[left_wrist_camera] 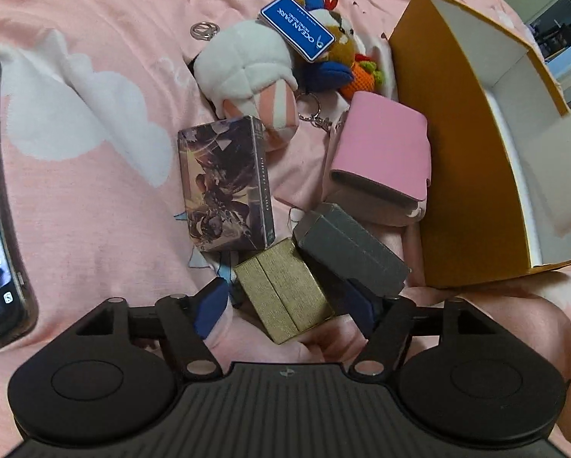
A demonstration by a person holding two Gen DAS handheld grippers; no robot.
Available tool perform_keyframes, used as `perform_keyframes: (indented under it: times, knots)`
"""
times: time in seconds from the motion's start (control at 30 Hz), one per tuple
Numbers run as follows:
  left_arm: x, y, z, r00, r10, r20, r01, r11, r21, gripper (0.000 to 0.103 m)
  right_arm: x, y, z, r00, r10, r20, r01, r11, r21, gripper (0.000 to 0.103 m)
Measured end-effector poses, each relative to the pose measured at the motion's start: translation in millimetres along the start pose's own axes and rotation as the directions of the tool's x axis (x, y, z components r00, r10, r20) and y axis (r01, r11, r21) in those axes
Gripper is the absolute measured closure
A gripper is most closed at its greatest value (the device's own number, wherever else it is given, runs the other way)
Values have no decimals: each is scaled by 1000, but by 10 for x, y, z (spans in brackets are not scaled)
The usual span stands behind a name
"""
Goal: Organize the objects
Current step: 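Lower the white box into the orange box with the right gripper while the left gripper grasps the gold cube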
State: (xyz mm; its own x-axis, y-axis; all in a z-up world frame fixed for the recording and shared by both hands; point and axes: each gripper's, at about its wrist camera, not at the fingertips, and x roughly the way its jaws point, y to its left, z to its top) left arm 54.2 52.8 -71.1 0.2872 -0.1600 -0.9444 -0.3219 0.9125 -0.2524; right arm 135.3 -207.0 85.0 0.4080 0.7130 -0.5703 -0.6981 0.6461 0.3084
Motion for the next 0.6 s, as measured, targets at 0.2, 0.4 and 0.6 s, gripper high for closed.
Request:
perform_keyframes:
  times: [0.2, 0.4, 0.6]
  knots:
    - [252, 32, 88, 997, -47, -63, 45, 998, -39, 18, -23, -200, 6, 998, -60, 8, 60, 998, 31, 72]
    - [413, 110, 124, 988, -125, -90, 117, 989, -86, 20, 198, -283, -83, 996, -65, -62, 68, 997, 45, 72]
    - [425, 186, 116, 988, -145, -57, 138, 984, -115, 43, 352, -397, -140, 988, -96, -124, 103, 993, 50, 72]
